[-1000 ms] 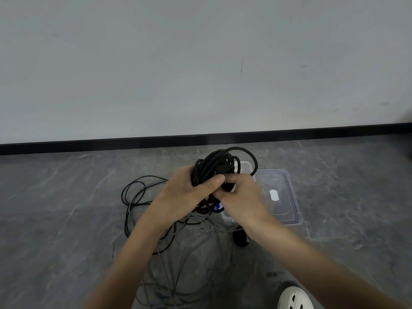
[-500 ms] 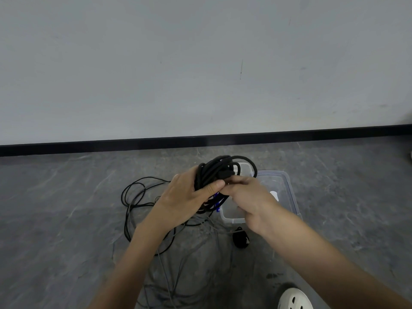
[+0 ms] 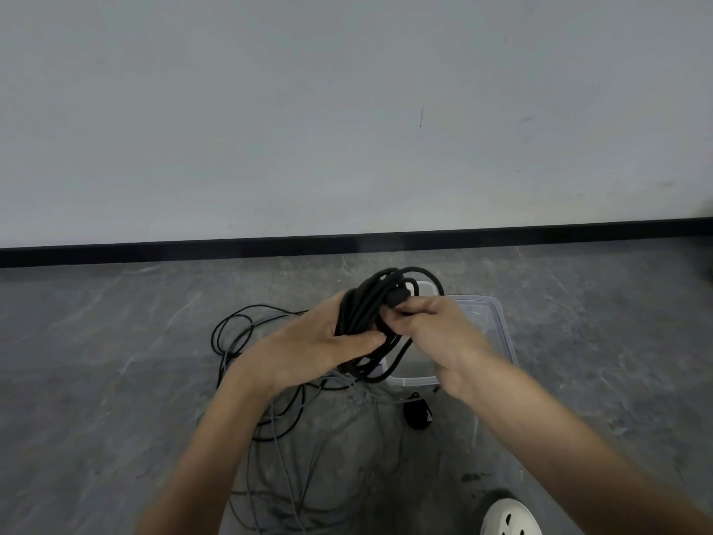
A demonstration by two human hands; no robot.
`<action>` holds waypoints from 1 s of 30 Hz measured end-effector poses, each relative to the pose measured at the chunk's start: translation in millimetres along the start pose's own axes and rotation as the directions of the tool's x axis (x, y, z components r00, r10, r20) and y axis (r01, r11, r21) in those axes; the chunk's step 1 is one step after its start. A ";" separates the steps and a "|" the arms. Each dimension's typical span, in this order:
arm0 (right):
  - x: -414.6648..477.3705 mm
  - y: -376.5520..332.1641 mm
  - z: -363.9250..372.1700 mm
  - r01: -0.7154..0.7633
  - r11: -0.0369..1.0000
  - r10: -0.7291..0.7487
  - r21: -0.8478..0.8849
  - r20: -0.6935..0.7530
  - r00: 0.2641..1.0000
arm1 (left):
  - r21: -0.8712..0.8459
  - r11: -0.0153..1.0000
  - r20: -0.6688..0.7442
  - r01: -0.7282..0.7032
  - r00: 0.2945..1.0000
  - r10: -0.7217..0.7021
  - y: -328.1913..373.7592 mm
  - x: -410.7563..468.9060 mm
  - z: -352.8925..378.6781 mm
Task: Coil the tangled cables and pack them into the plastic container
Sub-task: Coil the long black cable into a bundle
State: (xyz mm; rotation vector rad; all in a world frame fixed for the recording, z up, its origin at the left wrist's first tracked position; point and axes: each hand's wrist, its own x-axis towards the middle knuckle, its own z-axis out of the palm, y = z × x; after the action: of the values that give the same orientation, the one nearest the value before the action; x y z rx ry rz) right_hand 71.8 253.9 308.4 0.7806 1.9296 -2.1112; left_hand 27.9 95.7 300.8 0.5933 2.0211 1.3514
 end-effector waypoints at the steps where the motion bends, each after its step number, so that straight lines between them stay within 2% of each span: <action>1: -0.3 0.5 0.2 -0.027 1.000 0.027 0.007 0.010 1.000 | 0.028 1.000 0.017 0.014 1.000 -0.015 -1.1 -0.5 -1.2; 6: 2.0 -0.6 0.8 -0.111 0.994 0.111 -0.019 -0.001 0.994 | 0.148 0.989 -0.026 0.000 1.000 0.004 -2.4 1.2 -0.7; 10: 2.3 3.8 2.3 0.008 0.996 -0.009 -0.089 -0.020 1.000 | 0.238 0.970 -0.203 -0.054 0.974 0.104 -2.6 6.5 6.8; 14: 0.4 13.5 10.3 0.149 0.959 -0.176 -0.241 -0.095 0.980 | 0.209 0.977 -0.367 -0.046 0.922 0.122 -3.0 10.9 17.3; 17: -0.4 14.1 10.5 0.136 0.977 -0.153 -0.162 -0.098 0.983 | 0.197 0.980 -0.410 -0.033 0.905 0.112 -2.5 13.7 22.6; 19: -2.6 10.2 9.7 0.073 0.995 -0.079 -0.072 -0.094 0.992 | 0.178 0.983 -0.395 -0.034 0.913 0.103 -1.1 13.8 22.1; 22: -2.4 4.2 5.9 0.014 1.000 -0.012 0.014 -0.113 0.994 | 0.057 0.994 -0.222 -0.094 0.970 0.104 1.3 10.4 16.2; 24: -1.7 0.3 3.5 -0.027 0.998 0.035 0.064 -0.127 0.991 | 0.062 0.993 -0.152 -0.103 0.982 0.112 2.6 8.1 14.4; 28: 1.1 0.0 5.7 -0.085 0.993 0.095 0.079 -0.137 0.986 | 0.121 0.989 -0.192 -0.088 0.975 0.110 4.7 7.7 17.3; 30: 1.2 1.3 6.6 -0.071 0.996 0.077 0.050 -0.144 0.987 | 0.128 0.985 -0.197 -0.116 0.970 0.140 4.6 7.0 17.8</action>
State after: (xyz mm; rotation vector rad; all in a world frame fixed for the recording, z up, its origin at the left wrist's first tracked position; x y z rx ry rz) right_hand 69.6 247.5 306.8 1.0265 1.8965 -2.1139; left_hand 35.8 113.5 298.3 0.6699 2.2732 1.4288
